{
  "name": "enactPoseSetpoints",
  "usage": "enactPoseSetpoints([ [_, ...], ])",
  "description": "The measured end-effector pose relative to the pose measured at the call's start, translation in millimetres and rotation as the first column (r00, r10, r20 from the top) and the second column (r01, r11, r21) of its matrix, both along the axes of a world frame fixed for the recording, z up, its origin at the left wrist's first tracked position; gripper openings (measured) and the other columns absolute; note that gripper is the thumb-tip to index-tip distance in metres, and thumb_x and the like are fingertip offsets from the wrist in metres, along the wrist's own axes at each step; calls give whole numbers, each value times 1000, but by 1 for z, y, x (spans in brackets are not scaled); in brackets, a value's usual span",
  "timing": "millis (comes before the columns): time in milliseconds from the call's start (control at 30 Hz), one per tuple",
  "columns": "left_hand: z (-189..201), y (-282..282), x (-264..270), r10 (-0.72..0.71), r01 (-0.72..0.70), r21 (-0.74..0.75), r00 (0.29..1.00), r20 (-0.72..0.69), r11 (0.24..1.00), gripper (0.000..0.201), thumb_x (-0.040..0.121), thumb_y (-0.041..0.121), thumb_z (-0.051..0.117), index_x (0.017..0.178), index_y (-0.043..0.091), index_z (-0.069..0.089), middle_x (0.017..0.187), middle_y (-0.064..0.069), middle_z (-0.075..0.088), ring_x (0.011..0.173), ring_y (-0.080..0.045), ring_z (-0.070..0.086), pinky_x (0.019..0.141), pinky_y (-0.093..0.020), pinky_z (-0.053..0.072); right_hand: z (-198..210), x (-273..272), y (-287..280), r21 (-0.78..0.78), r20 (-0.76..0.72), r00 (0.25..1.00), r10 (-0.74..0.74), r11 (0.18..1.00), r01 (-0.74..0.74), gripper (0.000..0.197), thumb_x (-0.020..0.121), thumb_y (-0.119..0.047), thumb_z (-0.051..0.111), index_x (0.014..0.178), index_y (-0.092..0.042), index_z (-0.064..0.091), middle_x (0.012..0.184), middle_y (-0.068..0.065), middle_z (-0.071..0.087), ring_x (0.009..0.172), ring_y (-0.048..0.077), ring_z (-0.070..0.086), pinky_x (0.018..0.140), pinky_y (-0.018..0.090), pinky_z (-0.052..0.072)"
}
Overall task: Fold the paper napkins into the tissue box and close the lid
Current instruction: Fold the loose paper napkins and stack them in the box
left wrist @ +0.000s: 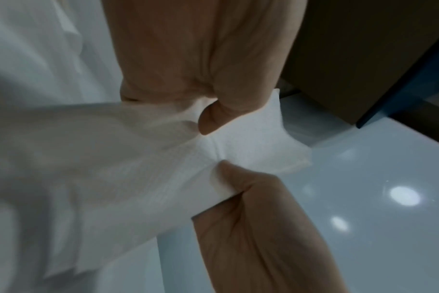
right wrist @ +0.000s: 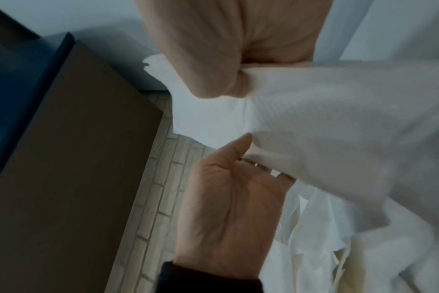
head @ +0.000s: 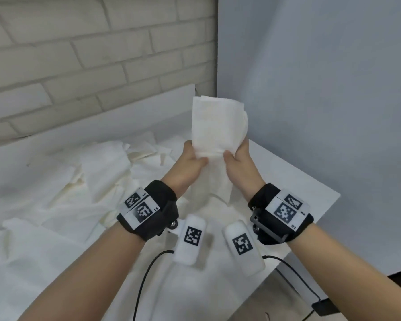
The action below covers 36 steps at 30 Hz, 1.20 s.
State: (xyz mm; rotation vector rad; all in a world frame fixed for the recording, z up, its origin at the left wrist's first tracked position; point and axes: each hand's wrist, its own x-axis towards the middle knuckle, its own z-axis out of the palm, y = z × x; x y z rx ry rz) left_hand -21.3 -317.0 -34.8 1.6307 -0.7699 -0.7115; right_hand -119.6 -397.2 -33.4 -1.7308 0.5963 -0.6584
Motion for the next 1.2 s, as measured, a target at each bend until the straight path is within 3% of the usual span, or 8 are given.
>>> enactPoseSetpoints([
  [200, -16, -18, -9, -70, 69, -22, 998, -6, 997, 40, 99, 1, 36, 135, 11, 23, 129, -2, 45, 115, -13, 49, 92, -21, 46, -14, -1, -11, 88, 19, 995, -94, 992, 92, 32, 98, -7, 32, 129, -8, 23, 111, -2, 41, 98, 14, 44, 90, 29, 38],
  [333, -21, -22, -15, -62, 62, -36, 998, 2, 997, 39, 100, 4, 34, 136, 14, 23, 120, 7, 44, 97, 6, 46, 70, -2, 41, -21, 0, -15, 134, -3, 994, -107, 985, 107, 29, 98, -8, 33, 126, -12, 30, 97, -7, 47, 92, 13, 49, 93, 36, 43],
  [467, -11, -28, -11, -56, 53, -112, 998, -27, 992, 32, 101, 7, 35, 125, 23, 22, 120, 8, 44, 100, 4, 48, 72, -5, 43, -10, 3, -26, 197, 139, 976, -165, 971, 136, 25, 95, -6, 41, 112, -24, 36, 99, -12, 52, 89, 0, 53, 81, 21, 46],
  [600, -23, -27, -16, -59, 59, -50, 998, -3, 997, 40, 101, 7, 33, 139, 12, 21, 132, 1, 40, 115, -8, 46, 88, -15, 39, -26, 2, -27, 276, 44, 971, -235, 937, 215, 26, 93, -5, 43, 113, -19, 35, 113, 6, 53, 108, 25, 54, 96, 43, 45],
  [667, -25, -28, -19, -58, 58, -35, 998, -12, 998, 43, 101, 8, 32, 142, 12, 18, 138, 0, 36, 126, -13, 38, 97, -21, 34, -30, 2, -25, 292, 3, 975, -221, 933, 211, 22, 94, -6, 39, 110, -19, 32, 112, 7, 52, 109, 27, 53, 96, 43, 45],
  [800, -16, -36, -17, -62, 60, -94, 998, -12, 994, 42, 102, 9, 33, 140, 14, 17, 131, 2, 38, 118, -10, 41, 85, -13, 38, -17, 1, -29, 294, 97, 979, -178, 945, 143, 25, 96, -6, 37, 111, -24, 31, 100, -9, 50, 92, 7, 52, 77, 20, 45],
  [1000, -28, -33, -14, -94, 93, -18, 994, -64, 996, 44, 101, 9, 35, 140, 13, 14, 132, 0, 39, 122, -15, 44, 96, -25, 38, -32, -1, -33, 308, -36, 978, -206, 929, 207, 29, 95, -7, 39, 118, -21, 29, 110, 0, 49, 112, 24, 51, 97, 39, 43],
  [1200, -19, -37, -13, -83, 78, -88, 995, -59, 993, 44, 101, 8, 35, 139, 17, 15, 134, 4, 38, 124, -11, 40, 94, -19, 36, -20, -1, -31, 307, 56, 985, -161, 942, 136, 30, 99, -9, 31, 127, -15, 22, 112, -6, 44, 100, 9, 46, 87, 25, 37],
])
